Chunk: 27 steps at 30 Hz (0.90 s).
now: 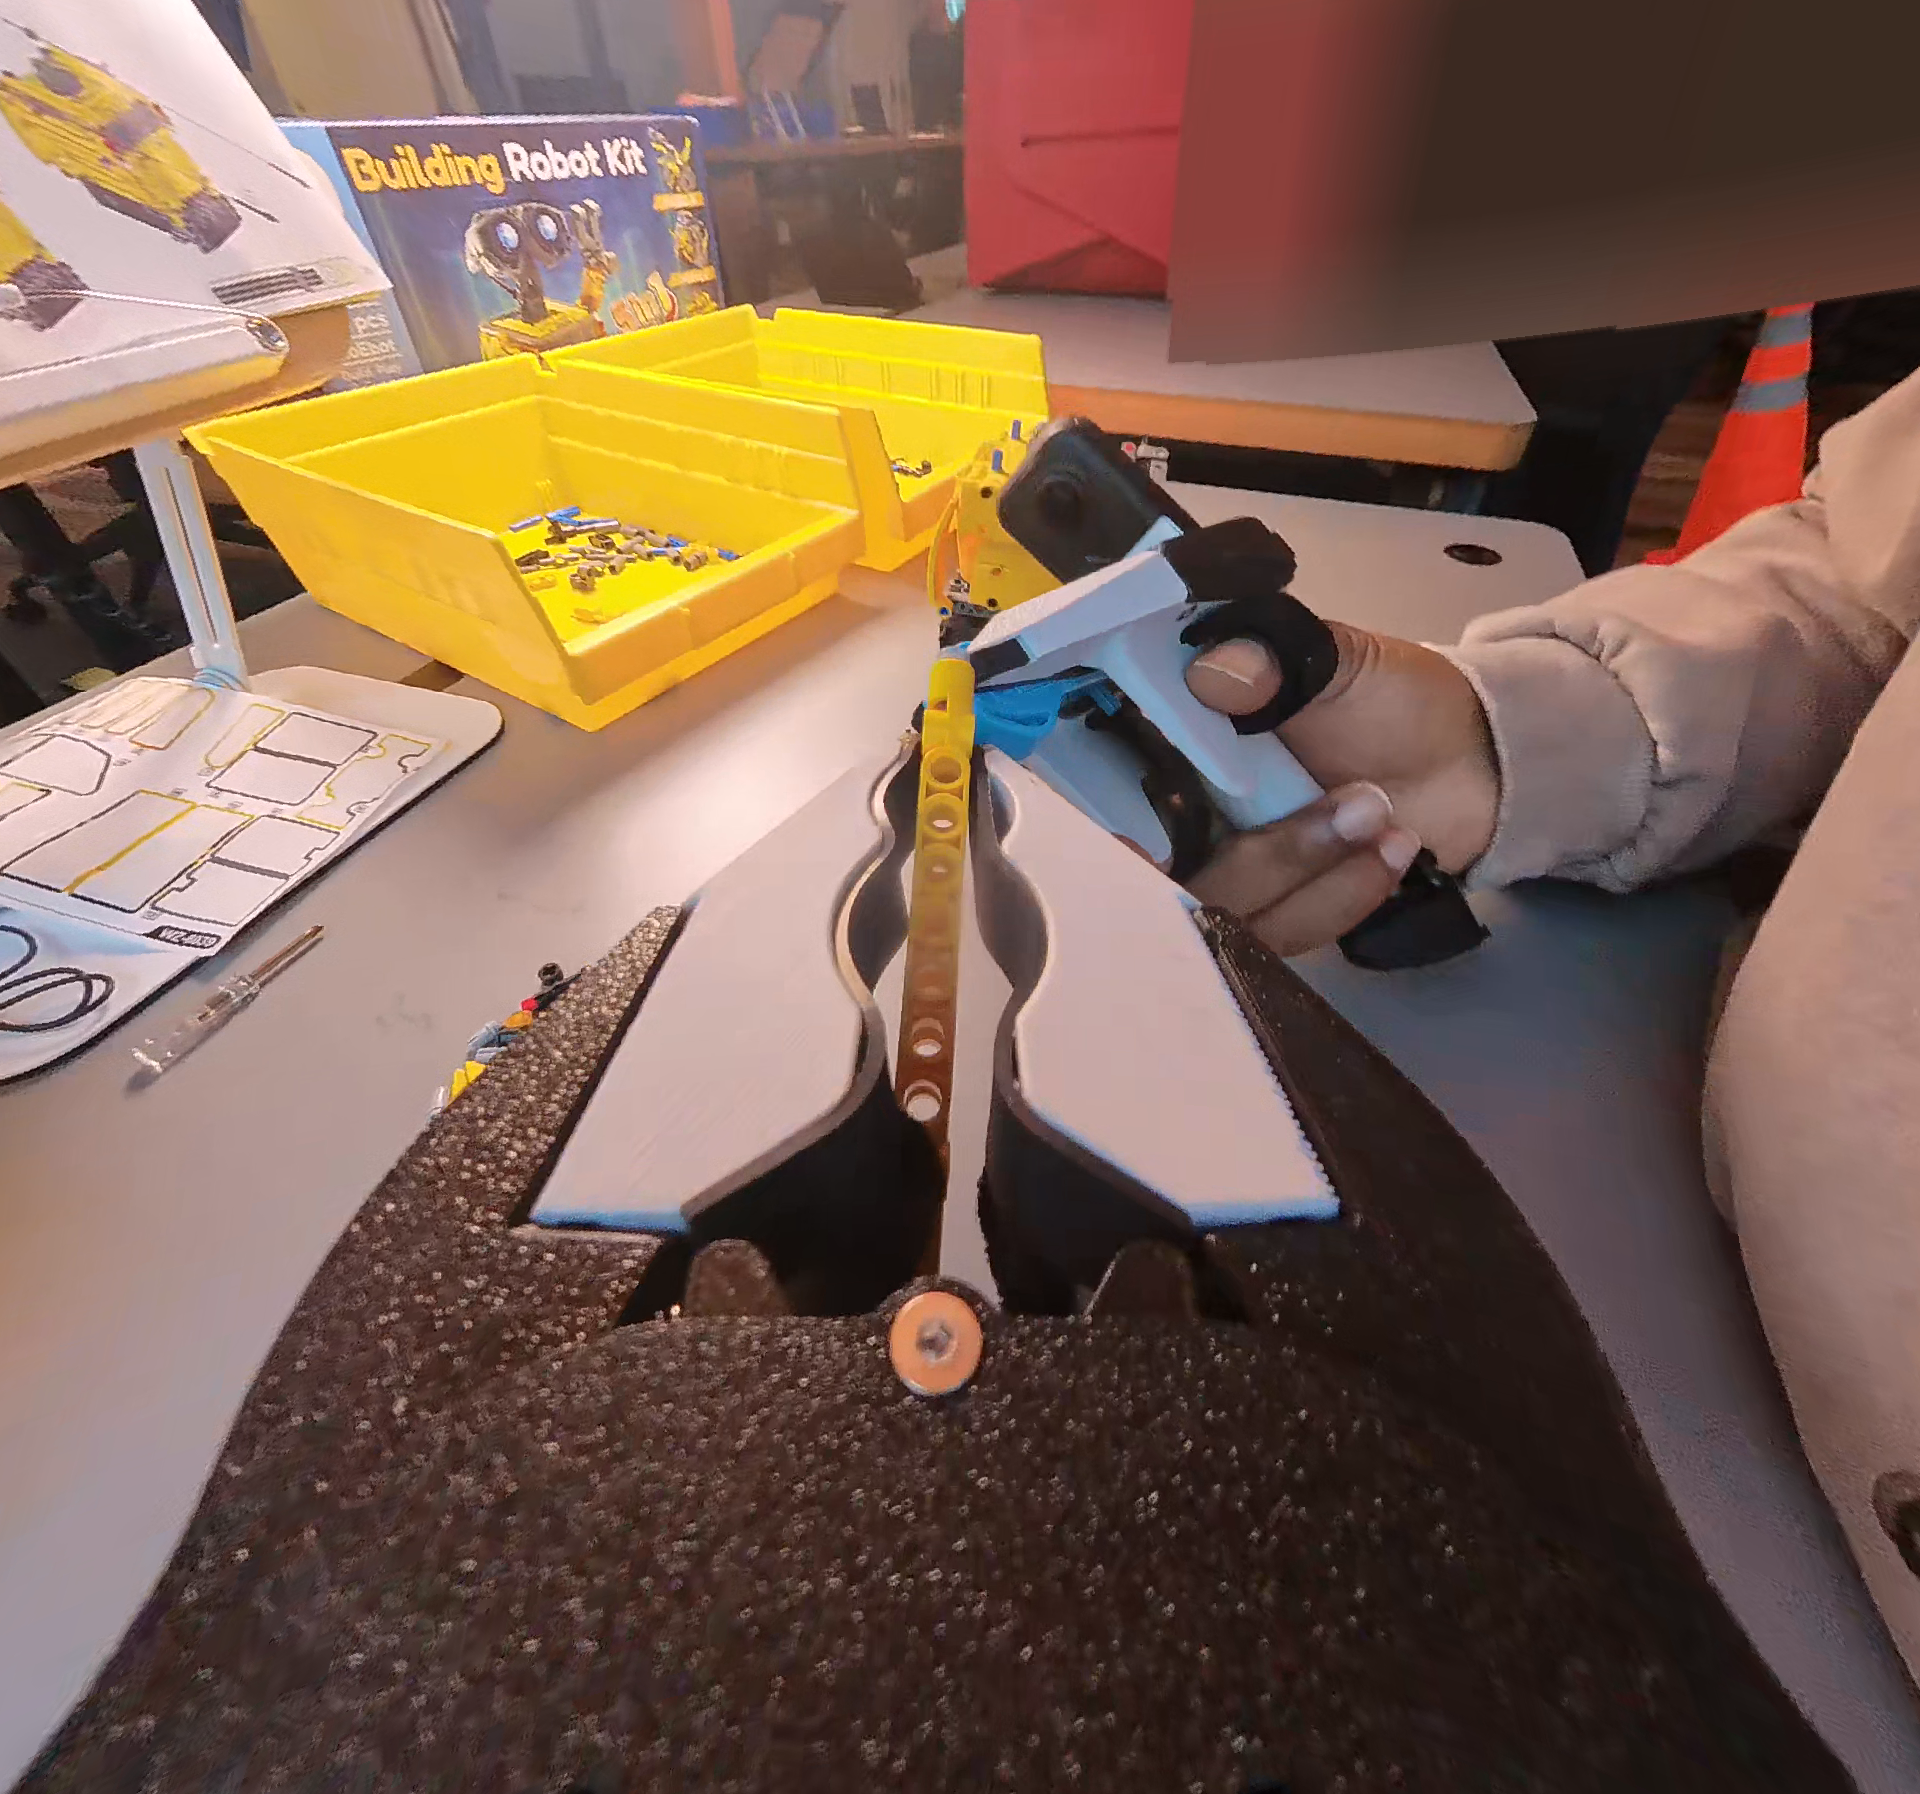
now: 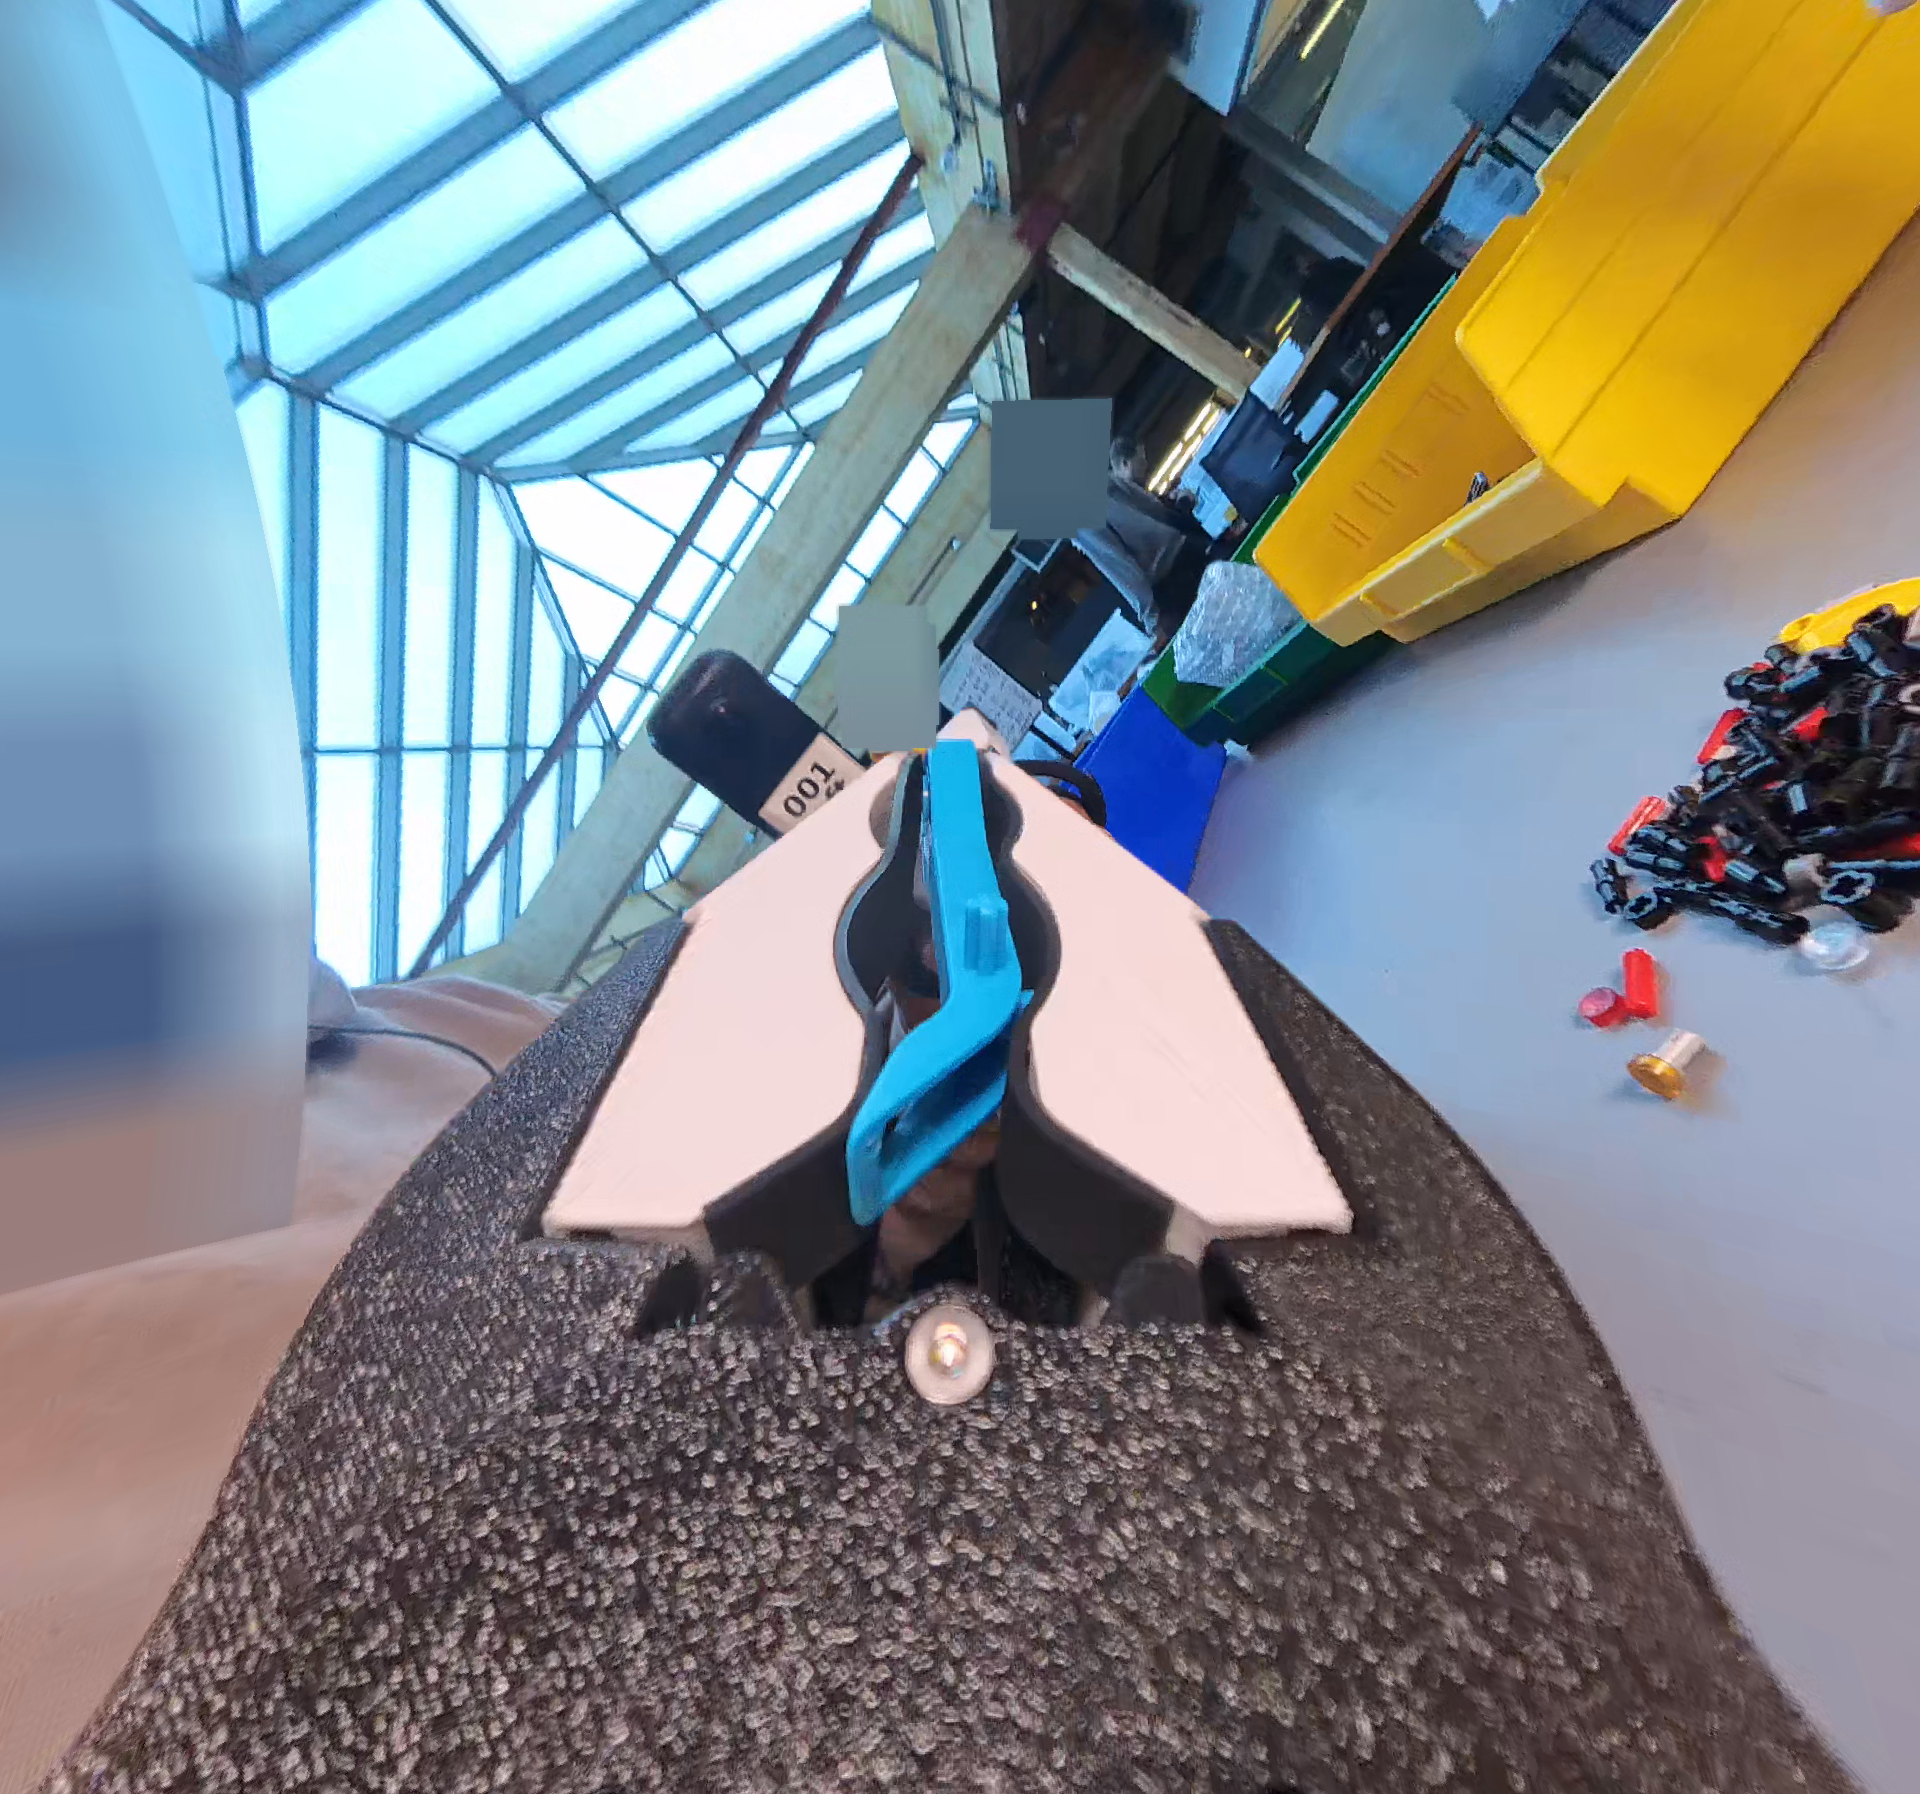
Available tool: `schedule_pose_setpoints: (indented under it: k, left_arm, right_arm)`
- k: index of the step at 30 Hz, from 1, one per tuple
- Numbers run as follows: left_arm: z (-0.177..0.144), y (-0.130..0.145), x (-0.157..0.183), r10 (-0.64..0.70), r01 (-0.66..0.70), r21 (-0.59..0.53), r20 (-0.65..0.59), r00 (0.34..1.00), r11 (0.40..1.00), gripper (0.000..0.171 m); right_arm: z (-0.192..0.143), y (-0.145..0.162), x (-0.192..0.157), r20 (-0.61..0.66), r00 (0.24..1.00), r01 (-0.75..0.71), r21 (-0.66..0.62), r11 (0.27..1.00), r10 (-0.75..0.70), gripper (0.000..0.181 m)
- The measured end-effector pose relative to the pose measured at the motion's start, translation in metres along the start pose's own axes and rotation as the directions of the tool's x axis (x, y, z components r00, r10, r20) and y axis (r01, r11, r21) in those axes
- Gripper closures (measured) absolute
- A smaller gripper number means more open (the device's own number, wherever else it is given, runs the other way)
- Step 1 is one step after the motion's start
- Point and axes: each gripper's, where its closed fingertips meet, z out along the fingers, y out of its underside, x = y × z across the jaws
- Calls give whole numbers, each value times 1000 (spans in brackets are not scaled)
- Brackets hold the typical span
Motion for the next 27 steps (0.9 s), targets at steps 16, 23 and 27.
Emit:
schedule_pose_setpoints:
  k: [16,23,27]
  left_arm:
    - [-9,-13,11,-66,82,123,-130,989,989,165]
    - [-11,-14,15,-46,62,113,-142,989,992,165]
    - [-11,-11,17,-38,52,97,-147,988,994,165]
  right_arm:
    - [-4,-13,-20,-12,950,309,-128,942,-313,173]
    - [3,6,-24,34,912,401,-288,869,-409,172]
    - [2,8,-22,39,900,421,-334,843,-434,172]
